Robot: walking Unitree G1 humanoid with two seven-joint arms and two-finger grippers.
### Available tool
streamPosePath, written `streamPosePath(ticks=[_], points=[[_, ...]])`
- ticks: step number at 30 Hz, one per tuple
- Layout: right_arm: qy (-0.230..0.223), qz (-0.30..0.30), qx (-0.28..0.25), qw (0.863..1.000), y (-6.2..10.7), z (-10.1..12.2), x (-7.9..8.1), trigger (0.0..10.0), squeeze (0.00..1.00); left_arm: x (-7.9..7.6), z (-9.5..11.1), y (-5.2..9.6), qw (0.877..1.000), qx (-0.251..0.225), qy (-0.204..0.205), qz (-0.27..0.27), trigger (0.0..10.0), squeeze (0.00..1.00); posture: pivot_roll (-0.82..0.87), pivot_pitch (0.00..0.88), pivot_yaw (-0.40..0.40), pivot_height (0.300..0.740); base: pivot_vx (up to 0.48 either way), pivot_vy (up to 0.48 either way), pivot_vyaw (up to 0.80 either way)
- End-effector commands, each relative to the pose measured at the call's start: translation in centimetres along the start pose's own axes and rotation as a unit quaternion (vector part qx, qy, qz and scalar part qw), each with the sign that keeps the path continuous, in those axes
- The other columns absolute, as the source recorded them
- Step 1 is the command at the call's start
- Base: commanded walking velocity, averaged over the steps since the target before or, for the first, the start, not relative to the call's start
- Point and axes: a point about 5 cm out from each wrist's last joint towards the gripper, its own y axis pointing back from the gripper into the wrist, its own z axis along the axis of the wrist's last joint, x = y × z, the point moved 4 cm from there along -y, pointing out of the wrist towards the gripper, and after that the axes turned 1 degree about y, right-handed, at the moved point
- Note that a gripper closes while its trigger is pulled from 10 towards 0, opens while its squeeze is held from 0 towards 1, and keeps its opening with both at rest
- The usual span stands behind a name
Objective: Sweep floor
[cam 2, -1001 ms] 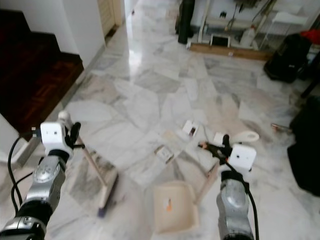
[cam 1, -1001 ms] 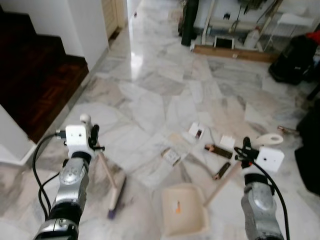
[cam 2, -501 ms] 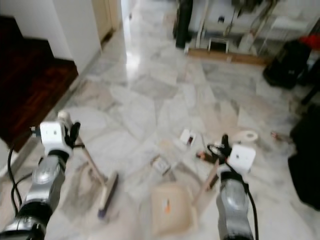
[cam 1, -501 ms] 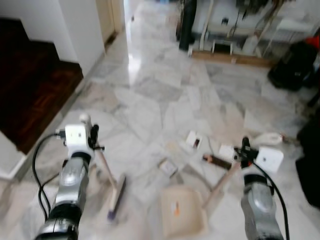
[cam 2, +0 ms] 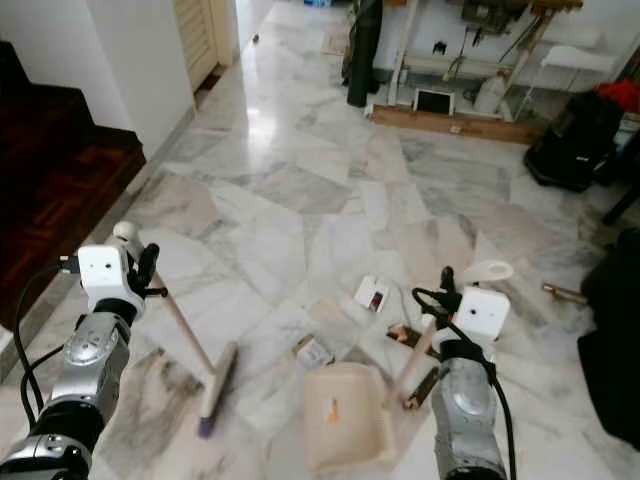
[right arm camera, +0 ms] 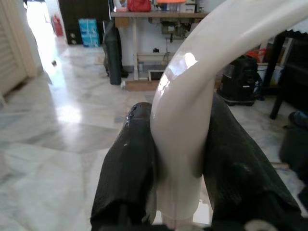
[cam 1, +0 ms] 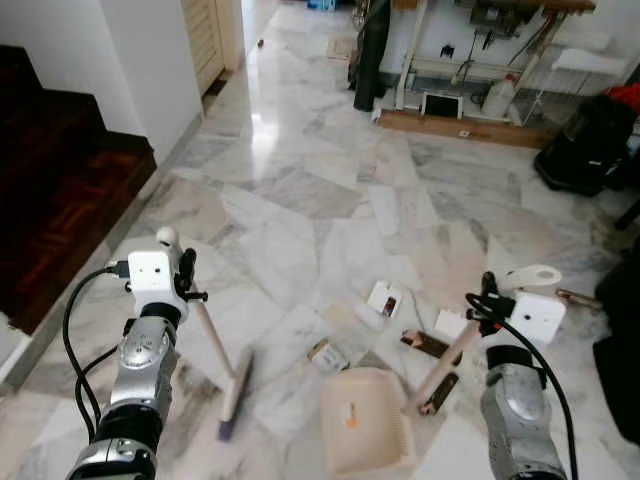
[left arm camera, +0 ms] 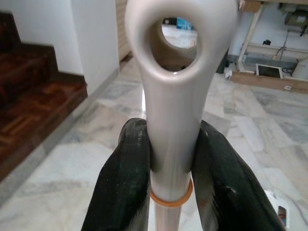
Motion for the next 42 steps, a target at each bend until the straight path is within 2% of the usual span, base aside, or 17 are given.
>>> streamPosePath(ticks=[1,31,42], points=[[-0.011,0.004,-0.019,1.000,-0.24,0.86,0.42,10.0,0.00,0.12,1.05,-0.30,1.000,-0.021,-0.008,0.000,10.0,0.00,0.07,0.094,-0.043,0.740,0.345,0.000,0.00],[-0.025,0.006,-0.003,1.000,-0.21,0.30,0.46,10.0,0.00,-0.02,1.24,-0.37,1.000,-0.025,-0.007,-0.002,10.0,0.00,0.07,0.099,-0.043,0.740,0.336,0.000,0.00],[-0.019,0.000,0.000,1.000,-0.12,0.09,0.25,10.0,0.00,-0.12,1.16,-0.35,1.000,-0.023,-0.005,-0.004,10.0,0.00,0.07,0.100,-0.041,0.740,0.000,0.000,0.00]])
